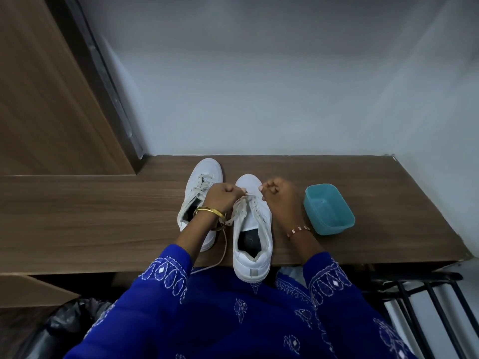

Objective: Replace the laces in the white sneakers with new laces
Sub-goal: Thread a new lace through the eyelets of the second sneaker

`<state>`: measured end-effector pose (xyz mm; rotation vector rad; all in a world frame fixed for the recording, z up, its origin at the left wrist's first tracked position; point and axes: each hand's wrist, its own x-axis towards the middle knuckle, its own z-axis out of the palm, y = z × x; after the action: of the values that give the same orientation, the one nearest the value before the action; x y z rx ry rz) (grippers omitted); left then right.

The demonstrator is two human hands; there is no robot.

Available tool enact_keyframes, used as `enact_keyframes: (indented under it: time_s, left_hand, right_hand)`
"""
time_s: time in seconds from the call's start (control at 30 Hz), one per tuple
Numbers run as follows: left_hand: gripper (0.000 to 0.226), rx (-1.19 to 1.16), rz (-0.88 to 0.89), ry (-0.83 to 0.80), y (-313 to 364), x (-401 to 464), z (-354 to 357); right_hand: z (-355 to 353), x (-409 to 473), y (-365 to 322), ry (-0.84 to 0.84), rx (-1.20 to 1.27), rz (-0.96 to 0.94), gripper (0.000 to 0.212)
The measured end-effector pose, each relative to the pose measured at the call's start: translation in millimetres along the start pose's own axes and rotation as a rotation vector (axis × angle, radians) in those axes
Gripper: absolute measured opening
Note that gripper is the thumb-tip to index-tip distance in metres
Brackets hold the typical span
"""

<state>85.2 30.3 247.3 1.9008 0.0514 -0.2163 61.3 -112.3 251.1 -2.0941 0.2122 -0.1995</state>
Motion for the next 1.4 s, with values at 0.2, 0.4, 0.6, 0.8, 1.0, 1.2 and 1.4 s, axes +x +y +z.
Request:
enact_keyframes:
  time_s: [0.2,0.4,0.6,0.8,1.0,1.2,1.4]
  left_hand:
    - [0.024,0.151,-0.056,0.000,-16.7,6.5,1.0]
    - [0.024,0.398,-0.038,0.036,-20.3,4.2,9.5]
    - [0.015,0.467,0.020,0.078,-24.9,5.2,13.9]
    - [0.015,0.430,0.047,0.132,-18.7,7.0,22.5]
    - [0.024,0.603,0.043,0.101,-11.2,13.6,38.0]
    - [0.020,0.593,0.121,-0.027,-16.0,23.8,26.1]
    - [0.019,0.505,0.246,-0.141,-25.9,20.0,17.0]
  right_hand:
    - [20.5,-11.1,27.6,-0.223,-0.274,0.044,0.031]
    - [26.8,-14.6,31.1,-0.184,-0.459,-0.076,0.026]
    - [22.3,-17.1,42.7,-0.154,-0.296,-0.015,0.024]
    - [15.9,-12.3,50.5,-0.176,-0.258,-0.005,0.022]
    - [18.3,-10.6,55.7,-0.172,-0.288,-0.033,0.024]
    - [20.8,-8.1,61.7,-0.151,-0.257,0.003,0.019]
    - [20.9,-5.4,68.9,-0.103,-0.119,0.121,0.016]
